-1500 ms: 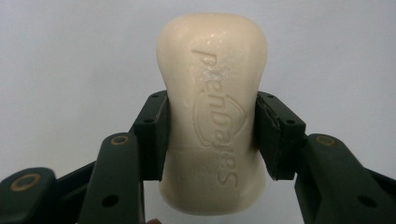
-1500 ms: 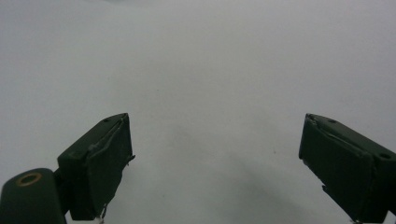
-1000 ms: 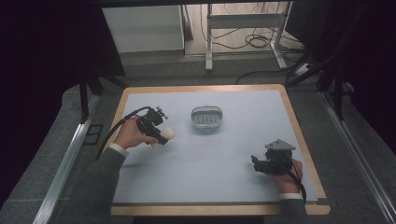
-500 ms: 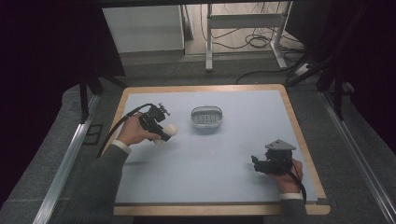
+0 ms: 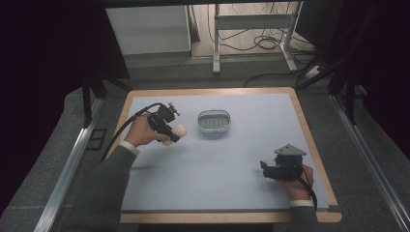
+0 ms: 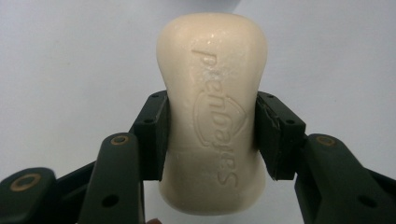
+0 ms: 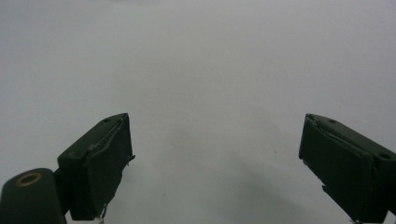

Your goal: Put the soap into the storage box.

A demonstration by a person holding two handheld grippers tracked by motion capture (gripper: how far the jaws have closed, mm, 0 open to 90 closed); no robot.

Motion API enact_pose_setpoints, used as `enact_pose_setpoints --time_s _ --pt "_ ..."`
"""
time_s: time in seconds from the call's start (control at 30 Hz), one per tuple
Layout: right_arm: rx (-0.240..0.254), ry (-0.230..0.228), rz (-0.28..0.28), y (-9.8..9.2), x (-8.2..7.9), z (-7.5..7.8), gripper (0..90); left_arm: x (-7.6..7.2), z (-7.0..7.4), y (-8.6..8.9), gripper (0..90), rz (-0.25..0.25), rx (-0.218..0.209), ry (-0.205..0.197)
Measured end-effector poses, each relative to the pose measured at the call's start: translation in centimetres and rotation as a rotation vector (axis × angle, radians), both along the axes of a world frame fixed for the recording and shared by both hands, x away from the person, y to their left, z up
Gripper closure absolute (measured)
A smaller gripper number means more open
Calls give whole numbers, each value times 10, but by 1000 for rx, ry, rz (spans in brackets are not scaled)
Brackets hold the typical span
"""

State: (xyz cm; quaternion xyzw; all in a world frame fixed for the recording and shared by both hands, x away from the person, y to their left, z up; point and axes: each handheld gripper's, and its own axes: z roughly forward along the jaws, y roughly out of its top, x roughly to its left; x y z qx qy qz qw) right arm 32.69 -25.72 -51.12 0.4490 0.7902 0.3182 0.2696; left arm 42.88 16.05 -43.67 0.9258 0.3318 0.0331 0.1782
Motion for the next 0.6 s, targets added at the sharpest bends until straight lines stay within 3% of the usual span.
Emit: enact_pose_setpoints --time_s 0.6 --pt "-1 4 4 1 0 -1 93 14 4 -14 499 -6 0 -5"
